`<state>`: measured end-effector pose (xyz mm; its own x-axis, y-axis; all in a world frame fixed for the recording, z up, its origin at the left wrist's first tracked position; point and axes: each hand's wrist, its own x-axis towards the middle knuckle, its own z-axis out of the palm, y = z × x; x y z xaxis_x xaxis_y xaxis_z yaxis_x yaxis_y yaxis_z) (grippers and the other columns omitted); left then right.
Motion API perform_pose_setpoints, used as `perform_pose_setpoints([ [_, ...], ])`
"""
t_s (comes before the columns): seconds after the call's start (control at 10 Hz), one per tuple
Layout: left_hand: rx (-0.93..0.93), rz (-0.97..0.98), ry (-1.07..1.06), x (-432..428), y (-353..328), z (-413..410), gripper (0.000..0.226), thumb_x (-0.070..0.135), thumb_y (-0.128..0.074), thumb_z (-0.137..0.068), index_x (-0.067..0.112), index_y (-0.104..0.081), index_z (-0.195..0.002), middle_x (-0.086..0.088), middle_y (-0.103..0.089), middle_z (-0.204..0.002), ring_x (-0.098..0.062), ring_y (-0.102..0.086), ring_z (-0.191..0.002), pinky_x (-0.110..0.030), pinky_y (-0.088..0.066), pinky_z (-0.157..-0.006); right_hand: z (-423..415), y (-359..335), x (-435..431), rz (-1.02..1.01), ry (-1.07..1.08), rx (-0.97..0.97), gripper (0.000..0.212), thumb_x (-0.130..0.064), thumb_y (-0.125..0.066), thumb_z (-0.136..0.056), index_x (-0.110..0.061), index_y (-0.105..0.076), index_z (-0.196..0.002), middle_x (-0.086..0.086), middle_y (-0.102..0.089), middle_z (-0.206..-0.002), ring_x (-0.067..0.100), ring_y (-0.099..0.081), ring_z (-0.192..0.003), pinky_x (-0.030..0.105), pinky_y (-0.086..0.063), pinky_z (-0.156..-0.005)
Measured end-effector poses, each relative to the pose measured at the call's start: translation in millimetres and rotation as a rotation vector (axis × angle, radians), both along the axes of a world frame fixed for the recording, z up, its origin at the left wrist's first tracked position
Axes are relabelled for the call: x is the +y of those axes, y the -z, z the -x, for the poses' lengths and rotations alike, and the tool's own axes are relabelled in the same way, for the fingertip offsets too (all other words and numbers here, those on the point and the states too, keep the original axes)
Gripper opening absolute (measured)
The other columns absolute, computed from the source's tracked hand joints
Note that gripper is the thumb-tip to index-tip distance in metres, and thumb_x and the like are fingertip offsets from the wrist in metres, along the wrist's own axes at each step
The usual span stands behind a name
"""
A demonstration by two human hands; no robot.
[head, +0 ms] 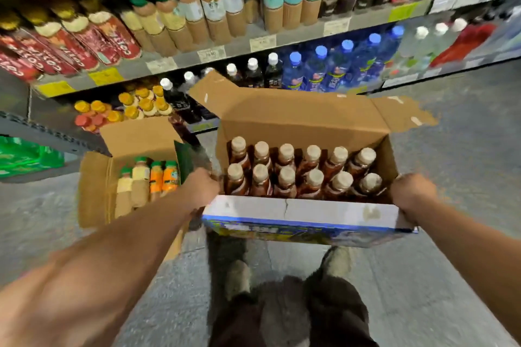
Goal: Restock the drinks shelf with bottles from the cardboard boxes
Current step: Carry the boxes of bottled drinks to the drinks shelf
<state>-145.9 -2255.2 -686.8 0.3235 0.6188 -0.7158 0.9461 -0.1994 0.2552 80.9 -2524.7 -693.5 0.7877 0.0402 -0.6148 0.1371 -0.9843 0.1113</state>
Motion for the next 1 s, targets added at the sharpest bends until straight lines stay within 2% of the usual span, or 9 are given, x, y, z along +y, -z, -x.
perform_pose_setpoints([
  [0.1,-0.053,-0.017,-0.171,-3.7,29.0,-5.9,0.032,0.004,-0.044,-0.094,-0.009,-0.057,-0.12,-0.027,-0.058,-0.123,-0.033,-0.056,-0.099,-0.026,-0.042,-0.065,-37.7,33.9,15.5,-0.059,0.01,0.009,0.028,-0.008,-0.044,-0.093,0.005,-0.064,-0.109,0.024,-0.061,-0.12,0.036,-0.058,-0.113,0.033,-0.046,-0.082],
  [0.2,-0.042,-0.024,-0.237,-5.9,59.8,-13.7,0.028,0.004,-0.045,-0.092,-0.009,-0.06,-0.112,-0.029,-0.061,-0.117,-0.041,-0.058,-0.105,-0.035,-0.043,-0.077,-61.1,61.8,31.7,-0.103,0.014,0.011,0.024,-0.007,-0.049,-0.09,0.005,-0.066,-0.101,0.026,-0.064,-0.113,0.038,-0.06,-0.107,0.035,-0.047,-0.08],
  [0.3,-0.051,-0.021,-0.308,-6.1,93.6,-18.2,0.026,0.002,-0.043,-0.092,-0.01,-0.061,-0.107,-0.03,-0.062,-0.11,-0.043,-0.058,-0.106,-0.033,-0.04,-0.072,-82.3,92.6,50.4,-0.111,-0.033,0.034,0.016,-0.006,-0.049,-0.088,0.002,-0.063,-0.086,0.025,-0.066,-0.101,0.038,-0.063,-0.099,0.036,-0.048,-0.077],
  [0.4,-0.047,-0.007,-0.33,-2.8,135.0,-21.6,0.025,-0.001,-0.041,-0.09,-0.003,-0.066,-0.092,-0.02,-0.064,-0.09,-0.035,-0.06,-0.086,-0.034,-0.042,-0.066,-98.0,131.1,69.8,-0.112,-0.055,0.045,0.017,-0.006,-0.049,-0.086,0.002,-0.064,-0.084,0.023,-0.066,-0.087,0.036,-0.066,-0.087,0.033,-0.048,-0.067],
  [0.5,-0.051,-0.001,-0.417,2.9,186.8,-19.3,0.021,0.0,-0.045,-0.086,0.003,-0.066,-0.083,-0.012,-0.061,-0.077,-0.028,-0.056,-0.077,-0.028,-0.041,-0.063,-102.7,175.4,87.8,-0.13,-0.062,0.032,0.017,-0.005,-0.049,-0.086,0.002,-0.063,-0.08,0.024,-0.069,-0.086,0.036,-0.067,-0.083,0.035,-0.052,-0.067],
  [0.7,0.052,-0.062,-0.378,13.5,269.0,-10.7,0.017,0.01,-0.052,-0.086,0.015,-0.064,-0.098,-0.011,-0.062,-0.091,-0.027,-0.058,-0.081,-0.028,-0.043,-0.067,-78.2,259.4,88.5,-0.23,-0.01,0.016,0.021,-0.005,-0.053,-0.088,0.008,-0.065,-0.099,0.031,-0.063,-0.11,0.043,-0.059,-0.106,0.04,-0.047,-0.085],
  [0.8,0.129,-0.031,-0.376,10.9,305.9,5.2,0.025,0.01,-0.054,-0.085,0.014,-0.064,-0.108,-0.012,-0.063,-0.101,-0.029,-0.06,-0.091,-0.029,-0.045,-0.071,-60.8,292.5,87.2,-0.226,0.005,0.037,0.022,0.0,-0.053,-0.086,0.009,-0.066,-0.101,0.032,-0.063,-0.11,0.043,-0.059,-0.106,0.041,-0.046,-0.087],
  [0.9,0.144,-0.017,-0.307,3.0,338.8,22.3,0.025,0.011,-0.053,-0.086,0.018,-0.067,-0.106,-0.011,-0.065,-0.105,-0.028,-0.06,-0.093,-0.029,-0.044,-0.071,-49.0,321.2,88.8,-0.223,0.053,0.036,0.026,0.003,-0.052,-0.087,0.011,-0.063,-0.11,0.036,-0.057,-0.116,0.044,-0.055,-0.112,0.042,-0.043,-0.094],
  [1.0,0.116,-0.012,-0.237,-7.8,362.5,34.2,0.018,0.013,-0.052,-0.091,0.018,-0.069,-0.093,-0.008,-0.064,-0.094,-0.025,-0.057,-0.084,-0.03,-0.042,-0.069,-36.0,347.5,85.9,-0.214,0.024,0.062,0.027,0.0,-0.054,-0.084,0.004,-0.068,-0.107,0.03,-0.064,-0.109,0.042,-0.06,-0.105,0.04,-0.046,-0.091],
])
